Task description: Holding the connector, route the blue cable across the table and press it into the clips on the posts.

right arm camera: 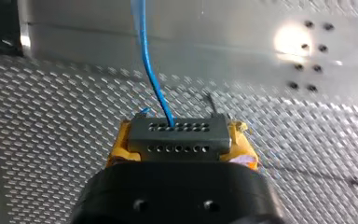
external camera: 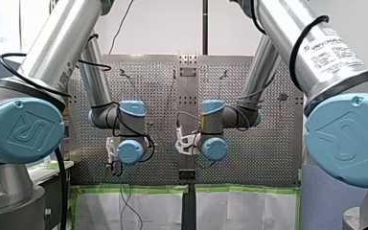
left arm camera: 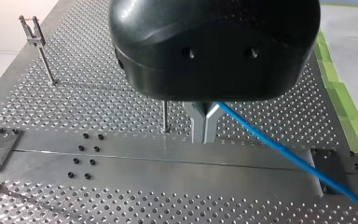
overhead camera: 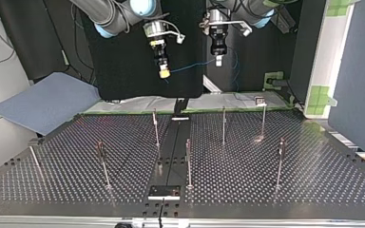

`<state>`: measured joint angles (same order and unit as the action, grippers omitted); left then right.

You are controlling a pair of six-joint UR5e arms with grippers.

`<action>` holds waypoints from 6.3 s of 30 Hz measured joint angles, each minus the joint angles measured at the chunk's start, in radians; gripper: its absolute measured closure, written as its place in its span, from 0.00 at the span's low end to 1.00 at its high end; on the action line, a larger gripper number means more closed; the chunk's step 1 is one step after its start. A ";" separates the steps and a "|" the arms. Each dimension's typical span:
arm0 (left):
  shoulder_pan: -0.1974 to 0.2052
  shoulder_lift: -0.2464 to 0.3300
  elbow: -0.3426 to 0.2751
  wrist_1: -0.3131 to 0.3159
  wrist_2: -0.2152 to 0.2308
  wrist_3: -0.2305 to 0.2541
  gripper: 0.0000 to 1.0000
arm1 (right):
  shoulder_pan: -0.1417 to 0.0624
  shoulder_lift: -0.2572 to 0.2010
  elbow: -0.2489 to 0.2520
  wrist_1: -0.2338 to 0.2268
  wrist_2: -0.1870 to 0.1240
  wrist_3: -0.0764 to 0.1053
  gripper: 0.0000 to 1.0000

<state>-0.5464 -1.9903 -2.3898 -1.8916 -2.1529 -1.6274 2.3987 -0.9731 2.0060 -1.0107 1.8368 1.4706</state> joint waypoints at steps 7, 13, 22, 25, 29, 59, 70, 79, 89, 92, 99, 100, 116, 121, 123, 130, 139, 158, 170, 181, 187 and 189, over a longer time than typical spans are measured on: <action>0.000 0.000 0.000 0.000 0.000 0.000 0.99 | 0.046 0.030 -0.003 0.042 0.001 -0.001 1.00; 0.000 0.000 0.000 0.000 0.000 0.000 0.99 | 0.050 0.032 -0.003 0.045 0.001 -0.001 1.00; 0.024 0.004 -0.023 -0.024 -0.009 0.024 0.99 | 0.050 0.032 -0.003 0.046 0.001 -0.001 1.00; 0.040 0.004 -0.043 -0.048 -0.011 0.047 0.99 | 0.050 0.032 -0.003 0.046 0.001 -0.001 1.00; 0.046 0.005 -0.051 -0.060 -0.012 0.059 0.99 | 0.050 0.032 -0.003 0.046 0.001 -0.001 1.00; 0.079 0.123 -0.031 -0.128 -0.042 0.052 0.99 | 0.065 -0.046 -0.115 0.158 0.037 0.102 1.00; 0.121 0.248 0.037 -0.235 -0.105 0.061 0.99 | 0.059 -0.151 -0.221 0.264 -0.061 0.130 1.00; 0.150 0.340 0.092 -0.325 -0.157 0.067 0.99 | 0.057 -0.223 -0.274 0.356 -0.113 0.149 1.00; 0.169 0.448 0.131 -0.383 -0.163 0.058 0.99 | 0.057 -0.210 -0.314 0.459 -0.148 0.166 1.00; 0.173 0.478 0.140 -0.390 -0.162 0.059 0.99 | 0.060 -0.191 -0.339 0.490 -0.164 0.167 1.00; 0.182 0.506 0.145 -0.412 -0.156 0.073 0.99 | 0.063 -0.180 -0.410 0.564 -0.180 0.166 1.00; 0.183 0.501 0.145 -0.415 -0.156 0.076 0.99 | 0.064 -0.180 -0.422 0.576 -0.182 0.164 1.00; 0.234 0.473 0.217 -0.450 -0.105 0.089 0.99 | 0.083 -0.177 -0.562 0.658 -0.201 0.158 1.00; 0.269 0.473 0.251 -0.490 -0.100 0.080 0.99 | 0.085 -0.172 -0.597 0.669 -0.217 0.169 1.00; 0.290 0.474 0.260 -0.510 -0.091 0.074 0.99 | 0.085 -0.171 -0.612 0.673 -0.223 0.177 1.00; 0.368 0.480 0.273 -0.530 -0.024 0.054 0.99 | 0.084 -0.165 -0.672 0.696 -0.231 0.194 1.00; 0.409 0.480 0.316 -0.552 0.048 0.020 0.99 | 0.097 -0.132 -0.740 0.729 -0.243 0.202 1.00; 0.470 0.478 0.400 -0.605 0.085 0.002 0.99 | 0.111 -0.109 -0.841 0.764 -0.245 0.260 1.00; 0.564 0.441 0.428 -0.595 0.182 -0.007 0.99 | 0.107 -0.051 -0.886 0.773 -0.246 0.272 1.00; 0.584 0.392 0.467 -0.583 0.247 -0.037 0.99 | 0.101 -0.018 -0.927 0.785 -0.246 0.281 1.00; 0.599 0.356 0.489 -0.568 0.272 -0.052 0.99 | 0.097 -0.010 -0.935 0.786 -0.246 0.283 1.00; 0.603 0.342 0.496 -0.565 0.282 -0.053 0.99 | 0.095 -0.008 -0.940 0.786 -0.246 0.285 1.00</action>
<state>0.0564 -1.6479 -1.8934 -2.4566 -1.8706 -1.6809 2.4940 -0.9811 1.0665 -0.2245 1.5908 1.7551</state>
